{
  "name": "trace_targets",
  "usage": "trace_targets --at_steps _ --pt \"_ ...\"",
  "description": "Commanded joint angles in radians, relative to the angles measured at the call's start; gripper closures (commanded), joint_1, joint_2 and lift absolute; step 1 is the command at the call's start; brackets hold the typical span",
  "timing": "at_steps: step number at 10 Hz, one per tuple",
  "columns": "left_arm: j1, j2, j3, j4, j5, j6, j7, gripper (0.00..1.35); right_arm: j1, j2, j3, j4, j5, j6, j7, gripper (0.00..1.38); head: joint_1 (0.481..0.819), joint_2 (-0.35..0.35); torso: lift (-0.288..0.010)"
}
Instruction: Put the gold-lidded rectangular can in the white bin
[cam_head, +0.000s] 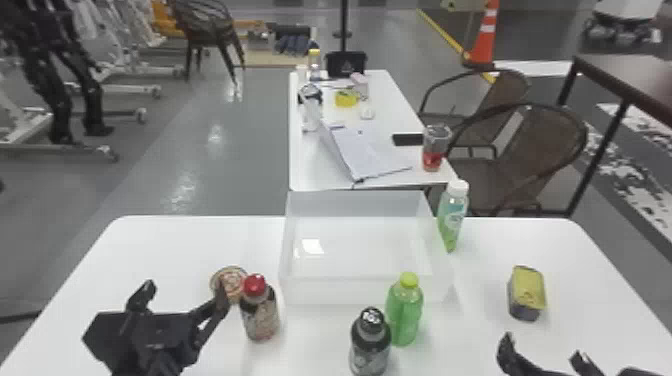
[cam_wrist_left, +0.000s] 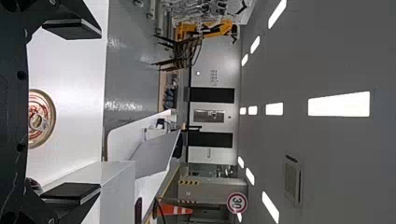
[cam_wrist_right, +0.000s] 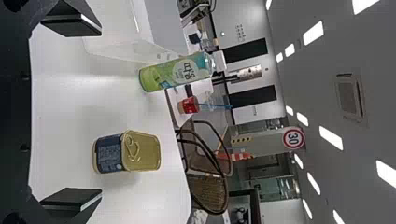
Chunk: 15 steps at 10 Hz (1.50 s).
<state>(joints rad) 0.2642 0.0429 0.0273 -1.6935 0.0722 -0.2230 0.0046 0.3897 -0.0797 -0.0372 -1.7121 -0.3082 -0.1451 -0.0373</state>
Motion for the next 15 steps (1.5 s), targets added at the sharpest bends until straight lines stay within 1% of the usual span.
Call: trace_targets --at_steps 1,2,4,7,8,12,13,14,15 --pt "0.0 -0.002 -0.001 0.0 0.011 -0.009 0.0 0.14 -0.012 0.0 -0.012 0.042 -0.02 -0.004 0.002 0.08 0.549 0.0 -0.1" --pt "0.0 -0.002 -0.001 0.0 0.014 -0.01 0.0 0.14 -0.025 -0.002 -0.013 0.078 -0.015 -0.025 0.01 0.08 0.549 0.0 -0.1" --pt "0.0 -0.002 -0.001 0.0 0.017 -0.009 0.0 0.14 -0.069 -0.005 -0.02 0.173 0.031 -0.09 0.011 0.08 0.549 0.0 -0.1" --pt "0.001 -0.002 -0.001 0.0 0.028 -0.006 0.0 0.14 -0.13 -0.008 -0.047 0.269 0.064 -0.088 0.011 0.09 0.549 0.0 -0.1" --pt "0.001 -0.005 0.0 0.0 0.029 -0.006 0.0 0.14 -0.143 -0.012 -0.052 0.292 0.08 -0.09 0.011 0.09 0.549 0.0 -0.1" --pt "0.004 -0.009 0.003 0.0 0.035 -0.004 0.0 0.14 -0.219 -0.037 -0.052 0.434 0.075 -0.105 0.034 0.09 0.549 0.0 -0.1" --pt "0.004 -0.011 0.002 0.0 0.037 -0.004 0.0 0.14 -0.238 -0.04 -0.052 0.451 0.069 -0.108 0.039 0.09 0.549 0.0 -0.1" --pt "0.004 -0.011 0.002 0.0 0.038 -0.004 0.0 0.14 -0.264 -0.045 -0.052 0.48 0.061 -0.108 0.063 0.09 0.549 0.0 -0.1" --pt "0.004 -0.011 0.002 0.0 0.038 -0.004 0.0 0.14 -0.285 -0.045 -0.052 0.499 0.061 -0.108 0.073 0.09 0.549 0.0 -0.1"
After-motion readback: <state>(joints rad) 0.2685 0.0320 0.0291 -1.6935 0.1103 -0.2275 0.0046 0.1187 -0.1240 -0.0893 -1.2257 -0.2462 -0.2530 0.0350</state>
